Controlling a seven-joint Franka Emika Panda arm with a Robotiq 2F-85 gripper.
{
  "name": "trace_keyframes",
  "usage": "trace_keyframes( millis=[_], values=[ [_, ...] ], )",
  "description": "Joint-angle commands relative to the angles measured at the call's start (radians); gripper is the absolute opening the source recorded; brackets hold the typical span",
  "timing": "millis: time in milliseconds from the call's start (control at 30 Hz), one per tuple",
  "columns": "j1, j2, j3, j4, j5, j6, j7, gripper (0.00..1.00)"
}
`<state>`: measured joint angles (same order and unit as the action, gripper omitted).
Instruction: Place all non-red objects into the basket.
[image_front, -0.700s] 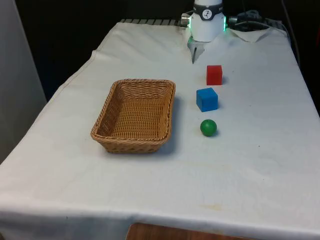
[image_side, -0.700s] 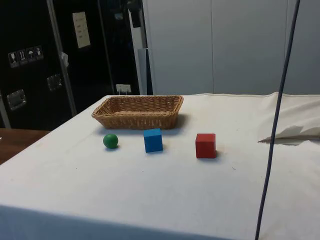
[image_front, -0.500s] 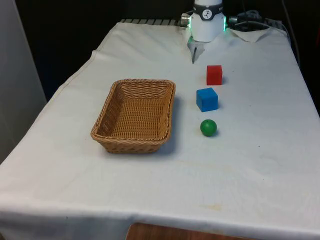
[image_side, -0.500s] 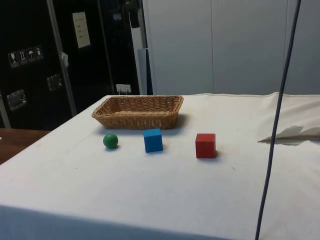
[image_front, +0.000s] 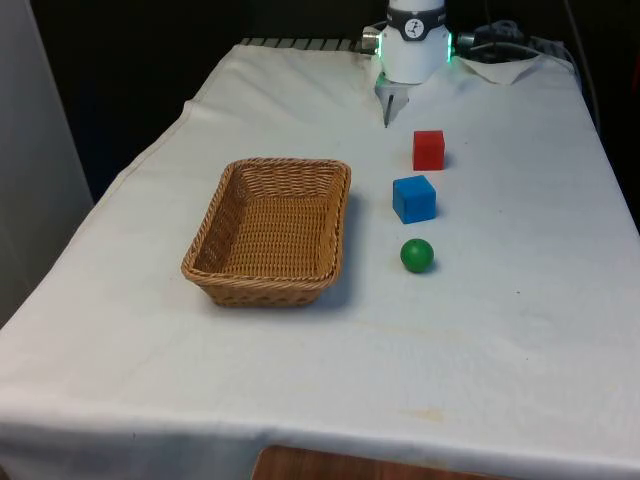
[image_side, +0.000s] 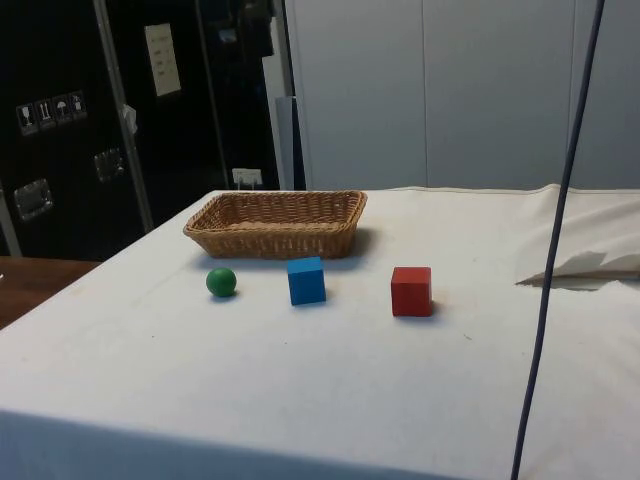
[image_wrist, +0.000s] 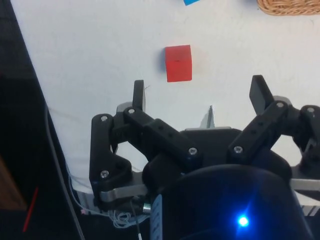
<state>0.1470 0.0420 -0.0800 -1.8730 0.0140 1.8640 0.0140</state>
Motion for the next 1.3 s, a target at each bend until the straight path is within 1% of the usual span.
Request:
trace_keyframes(
  millis=[0,200,233,267,467,500,567,767,800,833,900,1067,1100,1133,1267],
  values=[
    [0.003,0.0,0.003,-0.001,-0.009,0.008,0.011,1.0],
    [0.003,-0.003,0.018,-0.005,-0.012,0.027,0.009,1.0],
    [0.0,0.0,0.016,0.0,-0.003,0.012,0.003,1.0],
    [0.002,-0.004,0.022,-0.008,-0.011,0.034,0.008,1.0],
    [0.002,-0.002,0.031,-0.022,-0.006,0.065,-0.001,1.0],
    [0.0,0.0,0.031,-0.014,-0.004,0.047,-0.002,1.0],
    [0.001,-0.001,0.034,-0.038,-0.002,0.087,-0.006,1.0],
    [0.0,0.001,0.036,-0.081,0.009,0.145,-0.019,1.0],
    [0.0,0.002,0.036,-0.086,0.01,0.153,-0.021,1.0],
    [0.0,0.001,0.035,-0.078,0.001,0.133,-0.015,1.0],
    [0.0,0.002,0.036,-0.096,0.012,0.165,-0.026,1.0],
    [0.0,-0.001,0.036,-0.132,0.015,0.208,-0.036,1.0],
    [0.0,0.002,0.035,-0.128,0.006,0.198,-0.031,1.0],
    [0.0,-0.002,0.036,-0.137,0.015,0.214,-0.037,1.0],
    [0.001,-0.007,0.036,-0.161,0.012,0.238,-0.043,1.0]
  ],
)
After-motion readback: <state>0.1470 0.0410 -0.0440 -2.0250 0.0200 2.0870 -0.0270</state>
